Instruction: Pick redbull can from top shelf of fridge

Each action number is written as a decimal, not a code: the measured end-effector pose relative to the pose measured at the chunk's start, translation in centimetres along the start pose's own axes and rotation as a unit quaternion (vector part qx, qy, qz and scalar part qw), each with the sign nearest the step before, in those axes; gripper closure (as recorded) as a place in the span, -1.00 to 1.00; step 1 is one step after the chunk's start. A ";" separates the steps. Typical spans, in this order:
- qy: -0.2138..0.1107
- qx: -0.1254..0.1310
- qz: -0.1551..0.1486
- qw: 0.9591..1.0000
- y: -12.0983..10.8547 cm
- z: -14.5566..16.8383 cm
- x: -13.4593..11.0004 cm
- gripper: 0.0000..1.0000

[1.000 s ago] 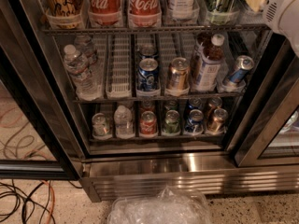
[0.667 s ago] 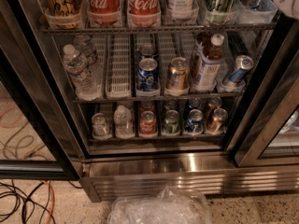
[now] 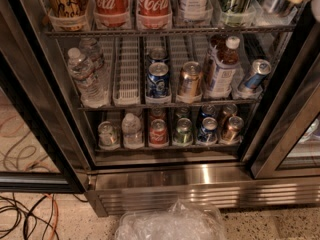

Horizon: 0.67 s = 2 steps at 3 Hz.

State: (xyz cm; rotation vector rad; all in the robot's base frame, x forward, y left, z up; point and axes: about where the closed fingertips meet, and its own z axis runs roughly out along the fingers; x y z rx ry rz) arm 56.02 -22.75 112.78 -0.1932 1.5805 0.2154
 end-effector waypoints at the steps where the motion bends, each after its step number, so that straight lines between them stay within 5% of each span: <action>1: 0.052 -0.046 0.032 0.997 3.2 -4.2 2.6 1.00; 2: 0.068 -0.085 0.066 0.992 2.8 -7.5 3.3 1.00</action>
Offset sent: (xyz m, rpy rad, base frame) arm -0.1570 0.0220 -0.0607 0.1726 0.3265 0.5073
